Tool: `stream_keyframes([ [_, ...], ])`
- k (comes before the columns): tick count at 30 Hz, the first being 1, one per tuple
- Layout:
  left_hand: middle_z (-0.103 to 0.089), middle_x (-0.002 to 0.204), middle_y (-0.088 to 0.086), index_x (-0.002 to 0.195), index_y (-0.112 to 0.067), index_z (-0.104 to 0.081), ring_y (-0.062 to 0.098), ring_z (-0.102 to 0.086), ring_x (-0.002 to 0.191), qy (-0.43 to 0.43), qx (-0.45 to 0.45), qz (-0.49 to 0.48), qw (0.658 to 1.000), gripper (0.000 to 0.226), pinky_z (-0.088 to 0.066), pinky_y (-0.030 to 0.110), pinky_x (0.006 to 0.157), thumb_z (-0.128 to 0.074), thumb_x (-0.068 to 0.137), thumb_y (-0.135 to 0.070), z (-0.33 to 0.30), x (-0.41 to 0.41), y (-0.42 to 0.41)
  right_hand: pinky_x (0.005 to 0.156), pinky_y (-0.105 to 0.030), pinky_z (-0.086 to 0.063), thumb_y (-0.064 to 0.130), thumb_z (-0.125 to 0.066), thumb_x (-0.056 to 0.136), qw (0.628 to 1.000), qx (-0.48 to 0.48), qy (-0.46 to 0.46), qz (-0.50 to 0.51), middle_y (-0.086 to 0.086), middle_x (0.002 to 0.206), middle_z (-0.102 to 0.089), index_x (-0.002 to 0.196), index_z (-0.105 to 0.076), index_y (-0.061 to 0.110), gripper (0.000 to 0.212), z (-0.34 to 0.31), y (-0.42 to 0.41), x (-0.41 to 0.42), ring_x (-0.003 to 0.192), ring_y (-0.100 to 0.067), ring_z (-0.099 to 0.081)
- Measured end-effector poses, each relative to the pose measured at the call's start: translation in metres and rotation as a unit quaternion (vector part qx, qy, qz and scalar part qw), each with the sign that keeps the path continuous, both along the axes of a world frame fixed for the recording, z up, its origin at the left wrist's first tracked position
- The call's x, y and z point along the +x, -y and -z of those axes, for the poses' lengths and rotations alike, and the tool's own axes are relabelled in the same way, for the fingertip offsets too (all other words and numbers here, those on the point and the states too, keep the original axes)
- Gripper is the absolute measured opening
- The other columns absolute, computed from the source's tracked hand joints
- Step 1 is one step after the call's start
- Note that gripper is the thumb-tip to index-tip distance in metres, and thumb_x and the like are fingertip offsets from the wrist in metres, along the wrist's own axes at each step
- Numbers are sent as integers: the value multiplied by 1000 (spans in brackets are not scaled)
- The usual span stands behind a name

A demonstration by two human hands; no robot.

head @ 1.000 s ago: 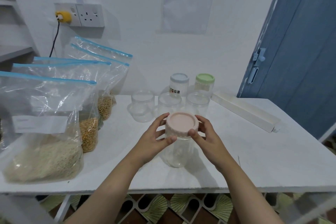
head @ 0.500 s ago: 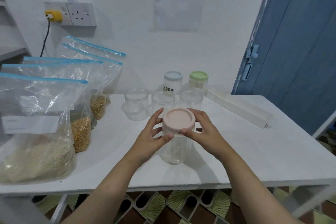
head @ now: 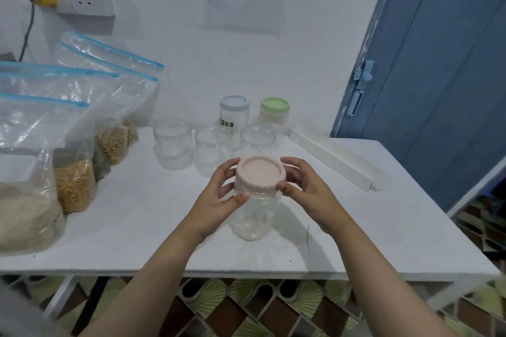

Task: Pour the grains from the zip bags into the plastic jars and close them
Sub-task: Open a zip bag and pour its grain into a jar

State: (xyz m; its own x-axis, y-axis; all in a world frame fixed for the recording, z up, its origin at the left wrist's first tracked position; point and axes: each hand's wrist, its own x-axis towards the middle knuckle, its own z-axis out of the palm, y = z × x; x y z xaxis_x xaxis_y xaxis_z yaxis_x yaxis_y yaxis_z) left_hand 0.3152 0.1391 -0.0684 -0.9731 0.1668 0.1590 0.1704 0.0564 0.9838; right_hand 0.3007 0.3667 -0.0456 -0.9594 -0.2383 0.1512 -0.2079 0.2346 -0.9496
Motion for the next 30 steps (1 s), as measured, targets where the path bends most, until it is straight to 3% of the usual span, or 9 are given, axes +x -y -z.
stream_keyframes([
  [2, -48, 137, -24, 130, -61, -43, 5, -53, 128, -1, 0, -3, 1000, 65, -46, 25, 99, -76, 76, -47, 0, 0, -10, 99, -29, -46, 51, -67, 86, 1000, 15, 3, -7, 19, 132, -58, 136, -47, 38, 55, 2, -4, 3, 125, -2, -52],
  [4, -48, 138, -23, 129, -63, -42, 5, -53, 127, -3, -1, -2, 1000, 64, -47, 23, 96, -76, 79, -43, 0, 0, -20, 94, -20, -45, 59, -68, 83, 999, 48, -9, -10, 26, 141, -43, 145, -37, 38, 73, 2, -3, 6, 128, 8, -42],
  [9, -48, 140, -22, 132, -60, -42, 8, -52, 130, -10, -6, -17, 1000, 70, -46, 33, 105, -76, 70, -53, 1, 0, -39, 111, -36, -39, 54, -77, 74, 996, 56, -58, 23, 26, 136, -42, 147, -38, 37, 85, -2, -15, -2, 130, 4, -39],
  [14, -50, 143, -15, 132, -58, -44, 11, -52, 131, -14, -8, -25, 1000, 71, -45, 37, 107, -78, 70, -54, 5, -1, -47, 107, -26, -38, 59, -66, 79, 996, 13, -87, 9, 29, 143, -42, 146, -35, 51, 75, -7, -33, -9, 137, 0, -36],
  [18, -50, 139, -20, 134, -49, -45, 0, -52, 125, -25, -4, -69, 997, 63, -49, 11, 87, -75, 79, -43, 3, 8, -60, 104, -25, -36, 64, -55, 82, 993, 2, -65, 103, 15, 139, -48, 145, -42, 43, 67, 4, -60, -21, 133, -6, -41],
  [21, -47, 135, -30, 135, -48, -42, -11, -49, 120, -45, -11, -134, 990, 59, -47, 11, 91, -72, 86, -34, 5, 15, -76, 104, -28, -37, 63, -56, 82, 978, 31, -36, 203, 7, 143, -51, 145, -48, 25, 74, 39, -83, -13, 134, -13, -44],
  [23, -45, 133, -34, 136, -47, -40, -13, -47, 120, -54, -12, -159, 986, 59, -45, 19, 98, -71, 88, -32, 7, 16, -83, 104, -31, -38, 69, -57, 81, 968, 77, -30, 238, 0, 140, -56, 143, -51, 19, 80, 63, -93, -6, 132, -19, -45],
  [27, -42, 132, -37, 140, -47, -37, -16, -44, 120, -58, -18, -176, 982, 60, -41, 20, 100, -68, 89, -36, 10, 18, -92, 104, -44, -29, 74, -54, 83, 908, 359, 25, 212, 1, 142, -51, 153, -33, 25, 88, 98, -100, 1, 130, -29, -35],
  [30, -40, 136, -35, 143, -49, -33, -16, -41, 123, -51, -25, -178, 982, 65, -39, 22, 102, -64, 86, -49, 12, 19, -95, 108, -45, -26, 74, -52, 83, 905, 377, 9, 199, 1, 151, -41, 157, -20, 27, 94, 111, -102, 6, 133, -29, -31],
])
